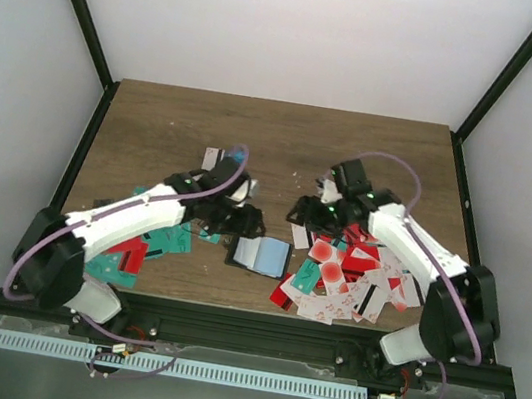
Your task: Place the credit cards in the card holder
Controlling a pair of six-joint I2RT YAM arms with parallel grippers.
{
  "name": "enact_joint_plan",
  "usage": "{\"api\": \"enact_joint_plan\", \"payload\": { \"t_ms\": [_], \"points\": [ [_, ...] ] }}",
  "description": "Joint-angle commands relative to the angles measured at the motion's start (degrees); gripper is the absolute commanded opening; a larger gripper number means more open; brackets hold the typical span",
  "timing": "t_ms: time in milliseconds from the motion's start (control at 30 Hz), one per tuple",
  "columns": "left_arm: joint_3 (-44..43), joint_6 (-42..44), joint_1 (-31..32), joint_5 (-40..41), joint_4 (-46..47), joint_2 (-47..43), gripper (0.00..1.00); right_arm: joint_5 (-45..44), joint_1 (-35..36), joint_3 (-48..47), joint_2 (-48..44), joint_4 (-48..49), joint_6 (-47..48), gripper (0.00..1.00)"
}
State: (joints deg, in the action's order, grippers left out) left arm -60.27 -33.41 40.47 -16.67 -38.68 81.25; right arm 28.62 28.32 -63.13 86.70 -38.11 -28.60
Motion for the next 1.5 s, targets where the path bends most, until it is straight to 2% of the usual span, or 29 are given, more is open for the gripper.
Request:
{"api": "enact_joint_plan", "payload": {
  "t_ms": [0,100,200,333,500,600,900,1167,1467],
  "points": [
    [-6.2,0.8,4.3,-7.6,6.8,8.5,0.65,-14.6,-4.7,6.4,-7.3,-6.8,-5.7,0.76],
    [-12.7,0.3,7.2,-10.3,6.7,16.4,0.60,-19.1,-8.5,11.3,-12.0,-7.2,-7.4,0.79],
    [-19.7,0.5,9.6,-12.2,4.0,23.3,0.52,-21.3,-11.6,15.0,-15.2,-5.8,-7.4,0.79],
    [-28.0,2.6,12.7,-14.4,-1.6,31.6,0.43,-21.0,-14.2,19.4,-17.5,-2.4,-7.7,0.80],
    [-31.2,3.4,14.7,-16.9,-4.0,38.1,0.27,-17.5,-15.4,25.8,-20.6,2.5,-8.9,0.79],
    [-31.0,3.3,14.9,-17.6,-3.7,39.9,0.21,-16.3,-15.4,29.0,-23.6,4.6,-9.7,0.79],
    [-32.0,3.2,15.2,-20.5,-0.1,45.5,0.18,-11.6,-15.5,36.8,-25.8,9.3,-11.3,0.78],
    [-34.2,1.4,15.2,-16.6,1.1,49.4,0.15,-8.4,-15.4,40.1,-23.9,10.8,-10.8,0.78],
    [-35.1,0.8,14.2,-14.4,3.8,52.8,0.12,-0.5,-15.4,40.6,-24.0,10.0,-10.5,0.67]
  ]
}}
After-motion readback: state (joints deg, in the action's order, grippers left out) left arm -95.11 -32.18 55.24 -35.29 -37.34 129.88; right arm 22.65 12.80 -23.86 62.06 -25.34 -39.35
